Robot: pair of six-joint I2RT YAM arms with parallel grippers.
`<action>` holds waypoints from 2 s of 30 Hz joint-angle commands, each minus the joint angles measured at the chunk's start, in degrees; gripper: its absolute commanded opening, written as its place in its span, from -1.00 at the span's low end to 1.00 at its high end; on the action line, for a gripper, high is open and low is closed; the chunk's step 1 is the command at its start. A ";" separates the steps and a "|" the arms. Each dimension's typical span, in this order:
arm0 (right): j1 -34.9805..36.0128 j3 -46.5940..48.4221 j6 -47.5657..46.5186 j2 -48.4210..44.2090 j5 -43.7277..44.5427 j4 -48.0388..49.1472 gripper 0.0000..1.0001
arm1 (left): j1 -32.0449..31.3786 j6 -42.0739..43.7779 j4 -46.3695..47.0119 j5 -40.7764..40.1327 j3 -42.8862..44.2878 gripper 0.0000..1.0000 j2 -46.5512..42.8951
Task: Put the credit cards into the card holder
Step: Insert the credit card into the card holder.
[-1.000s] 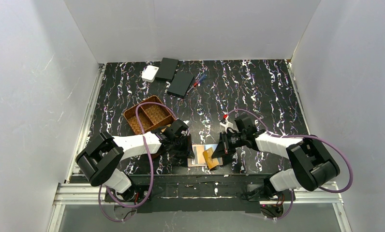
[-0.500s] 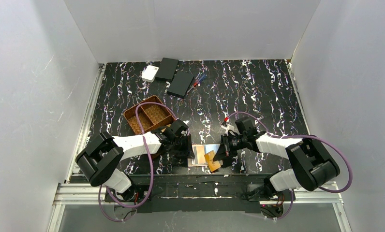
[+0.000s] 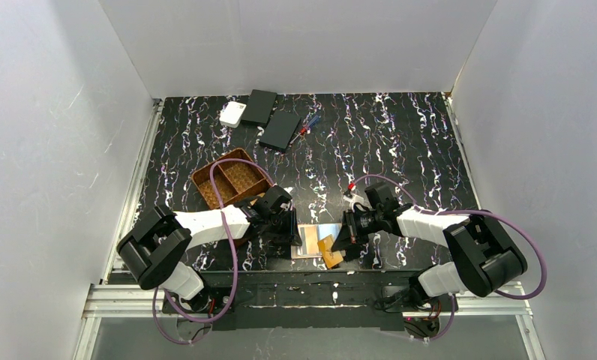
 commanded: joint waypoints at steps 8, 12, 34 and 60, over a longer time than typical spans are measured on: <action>-0.26 -0.17 0.88 2.27 -1.07 3.75 -0.97 | 0.36 -1.31 -4.70 -1.78 -2.68 -0.78 -0.55; -0.26 0.30 1.66 3.32 -1.29 5.41 -0.97 | 0.34 -1.28 -4.44 -1.44 -2.58 -0.78 -0.19; -0.27 5.04 3.53 12.46 -1.13 15.79 -0.97 | 0.27 -1.24 -4.22 -0.93 -2.71 -0.79 0.09; -1.24 2.37 12.17 17.93 0.24 32.02 -0.97 | 0.16 -1.16 -3.77 -0.67 -3.21 -0.80 -0.14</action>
